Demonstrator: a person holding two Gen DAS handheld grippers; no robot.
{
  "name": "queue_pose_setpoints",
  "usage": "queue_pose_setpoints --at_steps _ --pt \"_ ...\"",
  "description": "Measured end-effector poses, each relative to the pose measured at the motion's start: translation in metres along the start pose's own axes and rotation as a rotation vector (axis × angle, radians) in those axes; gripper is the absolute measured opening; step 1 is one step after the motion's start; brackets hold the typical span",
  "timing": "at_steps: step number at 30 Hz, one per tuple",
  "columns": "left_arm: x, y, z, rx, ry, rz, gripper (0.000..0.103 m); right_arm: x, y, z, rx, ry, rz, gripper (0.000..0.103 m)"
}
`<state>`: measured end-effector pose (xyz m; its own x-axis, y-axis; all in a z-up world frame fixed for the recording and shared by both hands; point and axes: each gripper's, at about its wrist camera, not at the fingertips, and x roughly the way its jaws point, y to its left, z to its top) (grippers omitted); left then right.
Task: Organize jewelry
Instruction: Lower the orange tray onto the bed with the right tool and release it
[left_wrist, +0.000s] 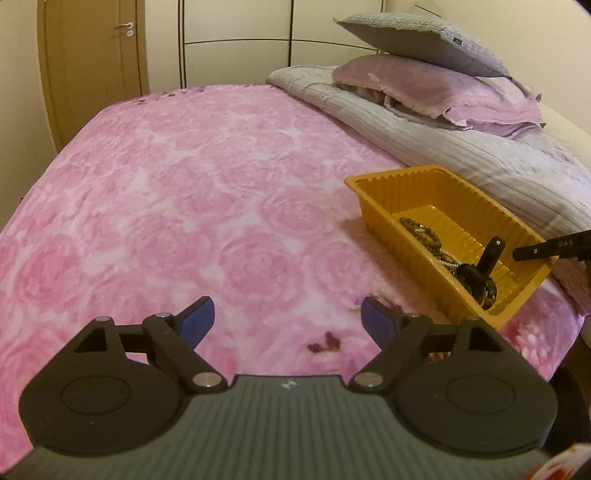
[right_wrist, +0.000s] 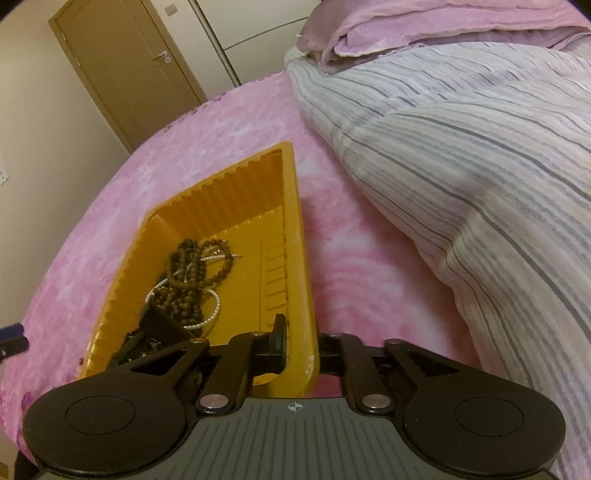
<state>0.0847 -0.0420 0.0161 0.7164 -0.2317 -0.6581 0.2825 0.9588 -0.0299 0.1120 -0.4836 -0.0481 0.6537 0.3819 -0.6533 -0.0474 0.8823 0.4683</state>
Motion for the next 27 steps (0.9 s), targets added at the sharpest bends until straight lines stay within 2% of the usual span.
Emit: queue_pose_setpoints --at_steps 1,2,3,8,12,15,19,27 --pt "0.0 0.0 -0.002 -0.004 0.004 0.003 0.088 0.0 0.0 0.0 0.006 -0.008 0.003 0.043" --pt "0.0 0.0 -0.003 -0.007 0.01 0.004 0.088 -0.004 0.0 0.0 0.011 -0.025 0.003 0.061" --pt "0.0 0.0 -0.005 -0.01 0.014 0.004 0.089 -0.006 0.0 0.0 0.012 -0.041 0.001 0.064" --pt "-0.003 0.0 -0.007 -0.029 0.022 0.038 0.093 -0.016 0.004 0.0 0.0 -0.054 -0.034 0.065" --pt "-0.005 -0.001 -0.009 -0.027 0.018 0.051 0.099 -0.025 0.015 -0.003 -0.034 -0.052 -0.114 0.065" --pt "-0.005 -0.001 -0.012 -0.05 0.034 0.043 0.103 -0.031 0.03 -0.007 -0.062 -0.055 -0.205 0.065" --pt "-0.007 0.0 -0.016 -0.084 0.042 0.047 0.103 -0.041 0.056 -0.017 -0.076 -0.067 -0.283 0.066" --pt "-0.024 0.0 -0.028 -0.171 0.038 0.079 0.103 -0.061 0.114 -0.034 -0.131 -0.115 -0.255 0.067"
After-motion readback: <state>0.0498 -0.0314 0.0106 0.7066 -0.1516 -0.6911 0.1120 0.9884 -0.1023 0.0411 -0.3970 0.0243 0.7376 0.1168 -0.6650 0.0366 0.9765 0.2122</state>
